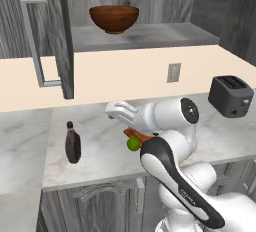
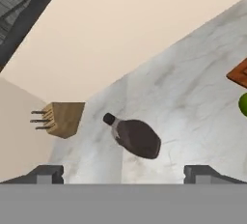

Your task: Open the cabinet. Place the bowl and condiment on the counter. Then place the lime and garlic on the cutting board.

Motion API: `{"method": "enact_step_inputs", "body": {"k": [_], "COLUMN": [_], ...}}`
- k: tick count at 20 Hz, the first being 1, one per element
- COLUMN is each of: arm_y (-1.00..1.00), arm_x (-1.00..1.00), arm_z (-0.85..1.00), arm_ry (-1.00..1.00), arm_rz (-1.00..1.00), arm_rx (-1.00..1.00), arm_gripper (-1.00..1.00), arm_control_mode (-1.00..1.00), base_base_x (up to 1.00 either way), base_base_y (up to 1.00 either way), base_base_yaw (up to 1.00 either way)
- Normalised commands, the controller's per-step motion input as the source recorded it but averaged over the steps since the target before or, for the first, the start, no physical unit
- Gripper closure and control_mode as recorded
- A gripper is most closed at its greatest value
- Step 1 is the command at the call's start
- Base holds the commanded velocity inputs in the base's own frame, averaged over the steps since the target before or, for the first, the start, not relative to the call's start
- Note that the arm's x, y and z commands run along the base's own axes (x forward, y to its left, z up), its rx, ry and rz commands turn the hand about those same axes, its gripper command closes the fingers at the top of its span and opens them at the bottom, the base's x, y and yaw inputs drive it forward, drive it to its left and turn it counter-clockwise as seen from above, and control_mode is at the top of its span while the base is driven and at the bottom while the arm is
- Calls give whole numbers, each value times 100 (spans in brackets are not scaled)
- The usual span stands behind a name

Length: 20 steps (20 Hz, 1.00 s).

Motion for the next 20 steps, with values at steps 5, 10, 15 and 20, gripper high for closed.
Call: {"method": "enact_step_inputs", "body": {"k": [5, 10, 15, 20], "arm_y": [-72, -9, -5, -27], "arm_x": [-23, -12, -4, 0], "arm_z": [2, 46, 32, 71], "arm_ry": [-11, 5, 18, 16], "arm_rz": [2, -21, -28, -19], "arm_rx": [29, 9, 0, 4], "arm_gripper": [-100, -100, -100, -100], "arm_control_mode": [-100, -100, -100, -100], "base_base_x": [0, 0, 0, 0], "base_base_y": [0, 0, 0, 0], "base_base_yaw": [0, 0, 0, 0]}}
